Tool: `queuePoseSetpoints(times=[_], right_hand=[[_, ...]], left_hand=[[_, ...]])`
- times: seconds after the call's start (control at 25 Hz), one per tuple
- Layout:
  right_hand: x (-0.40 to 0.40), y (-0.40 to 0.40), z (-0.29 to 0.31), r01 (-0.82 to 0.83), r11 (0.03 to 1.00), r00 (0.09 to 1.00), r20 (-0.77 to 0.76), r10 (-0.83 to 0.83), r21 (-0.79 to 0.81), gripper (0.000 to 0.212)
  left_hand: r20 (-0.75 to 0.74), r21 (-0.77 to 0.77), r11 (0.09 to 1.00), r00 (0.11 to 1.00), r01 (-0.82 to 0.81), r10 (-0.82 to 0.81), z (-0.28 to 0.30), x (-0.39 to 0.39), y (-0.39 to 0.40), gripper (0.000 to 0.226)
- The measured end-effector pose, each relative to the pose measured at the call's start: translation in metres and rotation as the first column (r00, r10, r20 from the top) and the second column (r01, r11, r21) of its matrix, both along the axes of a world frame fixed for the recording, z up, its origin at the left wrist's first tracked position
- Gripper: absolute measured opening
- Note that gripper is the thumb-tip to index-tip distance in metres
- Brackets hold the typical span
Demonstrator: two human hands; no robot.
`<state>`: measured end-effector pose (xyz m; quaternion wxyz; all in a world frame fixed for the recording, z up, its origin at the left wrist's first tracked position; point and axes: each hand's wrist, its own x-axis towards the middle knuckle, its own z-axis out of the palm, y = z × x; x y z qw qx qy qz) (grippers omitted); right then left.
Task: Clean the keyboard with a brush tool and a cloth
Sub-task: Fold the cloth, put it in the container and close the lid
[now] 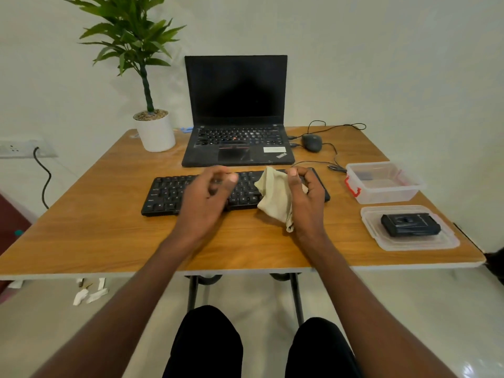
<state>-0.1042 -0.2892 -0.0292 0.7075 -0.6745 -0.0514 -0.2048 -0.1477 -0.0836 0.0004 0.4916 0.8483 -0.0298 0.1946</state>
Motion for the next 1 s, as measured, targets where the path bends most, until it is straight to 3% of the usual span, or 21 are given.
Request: queuePoseSetpoints(times=[0.16, 0.28, 0.44, 0.52, 0.6, 0.84, 1.0], right_hand=[[-0.003, -0.003, 0.002, -0.091, 0.991, 0.996, -0.005, 0.092, 0.097, 0.032], [-0.004, -0.004, 0.002, -0.161, 0.981, 0.987, 0.000, 0.162, 0.107, 0.032], [-0.001, -0.006, 0.000, -0.267, 0.958, 0.964, 0.036, 0.265, 0.107, 0.026], [-0.002, -0.005, -0.001, -0.295, 0.950, 0.956, 0.036, 0.292, 0.105, 0.023], [-0.003, -0.003, 0.000, -0.291, 0.951, 0.957, 0.026, 0.290, 0.105, 0.023], [-0.007, -0.002, 0.004, -0.334, 0.942, 0.941, -0.037, 0.336, 0.039, 0.029], [-0.008, 0.000, 0.006, -0.234, 0.972, 0.971, -0.059, 0.231, -0.035, 0.014]], left_hand=[[-0.004, -0.009, 0.997, 0.997, -0.083, 0.083, -0.005, 0.006, -0.054, 0.045], [-0.043, 0.054, 0.996, 0.996, -0.073, 0.075, -0.006, 0.010, -0.065, 0.030], [-0.168, -0.131, 0.991, 0.986, -0.019, -0.003, -0.004, 0.013, -0.062, 0.035], [-0.130, -0.114, 0.992, 0.991, -0.054, 0.039, -0.007, 0.016, -0.056, 0.022], [-0.077, -0.073, 0.990, 0.990, -0.120, 0.115, -0.010, 0.019, -0.049, 0.014], [-0.002, -0.013, 0.975, 0.975, -0.222, 0.222, -0.009, 0.019, -0.045, 0.020], [-0.036, -0.168, 0.976, 0.990, -0.138, 0.134, -0.005, 0.011, -0.053, 0.024]])
